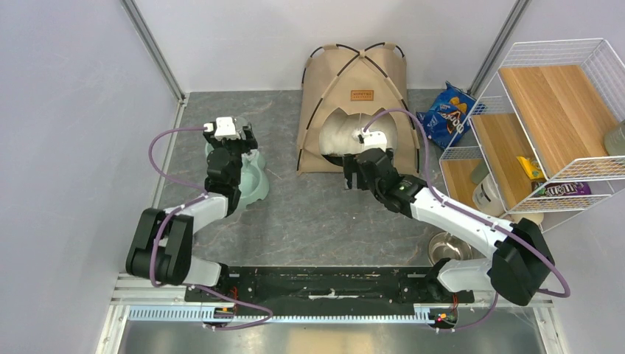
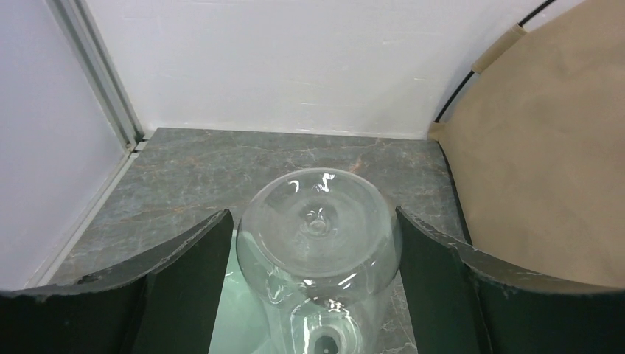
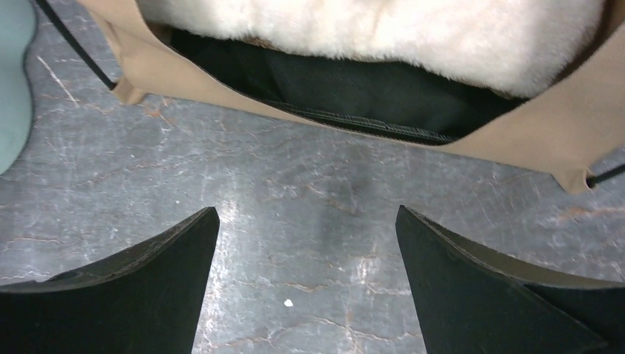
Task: Set up the pet tent
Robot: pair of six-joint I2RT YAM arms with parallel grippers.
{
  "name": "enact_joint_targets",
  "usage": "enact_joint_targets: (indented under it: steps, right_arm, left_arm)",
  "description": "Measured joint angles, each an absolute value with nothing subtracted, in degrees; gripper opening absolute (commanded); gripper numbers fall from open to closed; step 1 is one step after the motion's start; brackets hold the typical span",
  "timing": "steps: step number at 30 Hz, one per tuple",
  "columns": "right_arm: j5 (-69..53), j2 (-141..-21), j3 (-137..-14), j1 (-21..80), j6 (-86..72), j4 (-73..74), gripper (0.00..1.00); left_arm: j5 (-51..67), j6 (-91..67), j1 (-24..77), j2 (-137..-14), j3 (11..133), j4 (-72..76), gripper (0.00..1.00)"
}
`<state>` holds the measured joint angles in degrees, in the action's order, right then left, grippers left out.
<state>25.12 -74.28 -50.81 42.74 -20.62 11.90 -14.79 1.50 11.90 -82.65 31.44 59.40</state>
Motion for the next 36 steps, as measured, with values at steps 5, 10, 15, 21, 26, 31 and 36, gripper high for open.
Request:
enact_joint_targets:
  steps: [5,10,15,21,26,31,36]
  right_arm:
    - [25.6,-73.1,-52.3,41.5,-23.0,18.5,0.97]
    - [25.6,-70.7,-52.6,40.9,-25.1,22.7,0.97]
    - [25.6,-70.3,-52.6,40.9,-26.7,24.6,0.97]
    - [25.8,-70.7,-54.2,40.6,-30.6,30.4,0.95]
    - [29.0,-73.2,-58.6,39.0,-38.8,40.1,0.88]
    - [32.0,-75.7,-58.5,34.7,-50.0,52.8,0.80]
    - [33.4,-73.6,-53.9,30.5,-57.7,60.7,0.76]
  left_arm:
    - [-17.5,0.6,12.0,-75.4,31.4,51.9,0.87]
    - [-17.9,0.0,12.0,-69.4,31.4,44.7,0.87]
    - [-17.2,-1.3,12.0,-67.3,31.5,40.4,0.88]
    - [-16.4,-2.4,12.0,-63.7,34.4,30.4,0.89]
    - [-16.8,-3.3,12.0,-59.0,39.7,19.7,0.89]
    - [-17.9,-4.1,12.0,-54.8,44.6,11.0,0.89]
    - [-18.0,-5.8,12.0,-52.6,48.7,4.4,0.89]
